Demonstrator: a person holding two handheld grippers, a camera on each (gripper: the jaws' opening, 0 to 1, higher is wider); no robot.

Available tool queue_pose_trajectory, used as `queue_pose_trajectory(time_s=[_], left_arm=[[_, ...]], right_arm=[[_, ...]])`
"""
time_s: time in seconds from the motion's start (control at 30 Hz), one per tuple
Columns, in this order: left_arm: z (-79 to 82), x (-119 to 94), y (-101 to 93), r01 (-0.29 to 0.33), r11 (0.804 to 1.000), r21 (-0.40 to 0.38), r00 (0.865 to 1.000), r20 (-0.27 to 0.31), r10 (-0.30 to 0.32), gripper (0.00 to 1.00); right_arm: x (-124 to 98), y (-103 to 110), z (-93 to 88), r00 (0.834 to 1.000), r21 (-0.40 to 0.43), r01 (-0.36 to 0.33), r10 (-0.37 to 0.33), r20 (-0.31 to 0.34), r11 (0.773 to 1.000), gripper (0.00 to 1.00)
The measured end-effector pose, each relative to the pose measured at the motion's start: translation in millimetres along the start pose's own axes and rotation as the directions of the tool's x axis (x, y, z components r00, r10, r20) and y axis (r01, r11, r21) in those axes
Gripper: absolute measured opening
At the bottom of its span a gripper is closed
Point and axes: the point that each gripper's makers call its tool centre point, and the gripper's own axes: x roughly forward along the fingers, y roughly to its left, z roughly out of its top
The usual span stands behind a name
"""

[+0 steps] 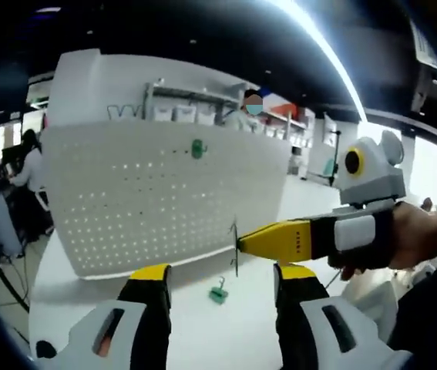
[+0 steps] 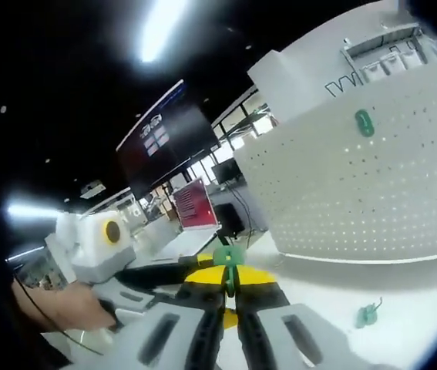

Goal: Insert the hook assembly into the mounting plate slot until the hook locks in place.

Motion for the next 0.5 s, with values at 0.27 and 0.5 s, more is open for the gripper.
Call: queue_pose_trajectory(time_s=[0.27,0.5], left_arm=[[3.0,-3.6,4.6,-0.003,0.999,-0.035,0.999,0.034,0.004,0.80],[3.7,-3.7,2.4,0.010,0.999,-0.039,0.999,0.049,-0.008,0.89]], right_arm=[[-2.9,-23.2,3.6,0.998,-0.047,0.057,-0.057,0.011,0.997,0.01],[-0.9,-33.6,17.9,0.994,-0.089,0.098,-0.094,0.047,0.991,0.01]])
